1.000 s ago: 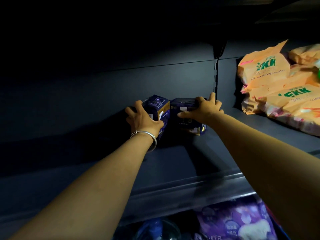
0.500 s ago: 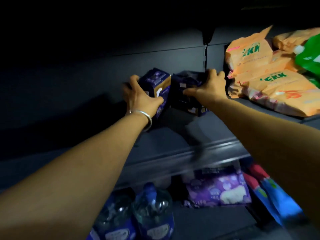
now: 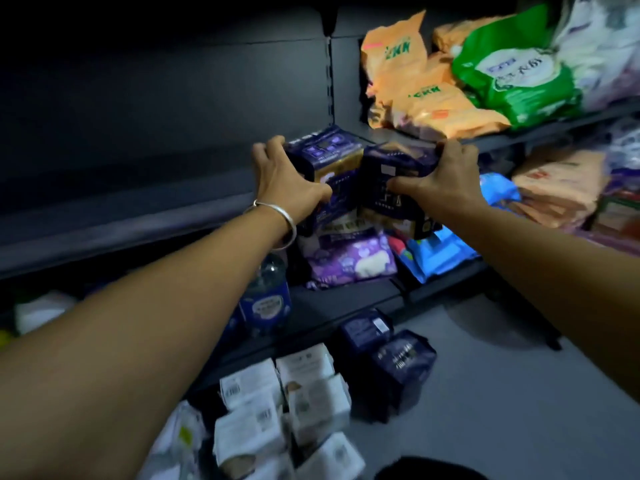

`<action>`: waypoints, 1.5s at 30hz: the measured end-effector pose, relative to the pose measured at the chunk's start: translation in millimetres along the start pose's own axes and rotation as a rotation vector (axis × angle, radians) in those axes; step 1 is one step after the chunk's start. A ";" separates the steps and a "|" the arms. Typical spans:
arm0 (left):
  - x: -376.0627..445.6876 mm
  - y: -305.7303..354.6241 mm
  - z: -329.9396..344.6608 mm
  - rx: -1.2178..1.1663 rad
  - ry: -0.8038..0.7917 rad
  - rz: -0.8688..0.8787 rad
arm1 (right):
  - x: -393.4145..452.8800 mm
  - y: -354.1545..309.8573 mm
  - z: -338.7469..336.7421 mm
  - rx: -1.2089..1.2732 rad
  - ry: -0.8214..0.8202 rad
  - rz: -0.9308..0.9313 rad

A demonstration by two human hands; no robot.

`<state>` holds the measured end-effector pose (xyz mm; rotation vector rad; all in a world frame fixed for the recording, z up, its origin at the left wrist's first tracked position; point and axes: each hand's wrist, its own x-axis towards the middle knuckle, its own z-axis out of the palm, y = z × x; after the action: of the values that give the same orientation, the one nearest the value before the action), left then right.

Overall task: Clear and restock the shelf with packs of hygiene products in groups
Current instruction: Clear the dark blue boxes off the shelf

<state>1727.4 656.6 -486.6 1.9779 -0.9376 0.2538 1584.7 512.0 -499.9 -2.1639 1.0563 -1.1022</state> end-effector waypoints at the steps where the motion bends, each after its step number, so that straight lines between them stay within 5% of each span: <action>1: -13.9 -4.1 10.9 0.013 -0.036 -0.010 | -14.8 14.1 -1.9 -0.027 -0.014 0.038; 9: -82.0 -64.1 125.4 0.077 -0.294 -0.165 | -96.1 117.2 28.9 -0.175 -0.197 0.339; 16: -99.0 -93.5 188.2 0.002 -0.297 -0.199 | -112.5 136.0 64.5 -0.134 -0.081 0.563; 23: -106.0 -118.8 203.1 0.112 -0.499 -0.272 | -155.7 133.3 105.8 -0.069 -0.346 0.634; 30: -102.9 -118.9 190.9 0.195 -0.691 -0.255 | -145.5 137.5 104.2 -0.049 -0.386 0.724; 34: -101.8 -115.4 175.8 0.241 -0.753 -0.218 | -136.6 133.8 92.3 -0.185 -0.437 0.631; 39: -96.2 -106.7 131.1 0.304 -0.804 -0.118 | -133.4 106.4 73.3 -0.577 -0.533 0.204; 45: -99.3 -111.6 51.4 0.399 -0.818 -0.091 | -144.4 50.0 79.1 -0.598 -0.733 -0.114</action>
<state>1727.8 700.3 -638.4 2.5409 -1.3675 -0.5031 1575.4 605.8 -643.9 -2.7678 0.9745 0.0556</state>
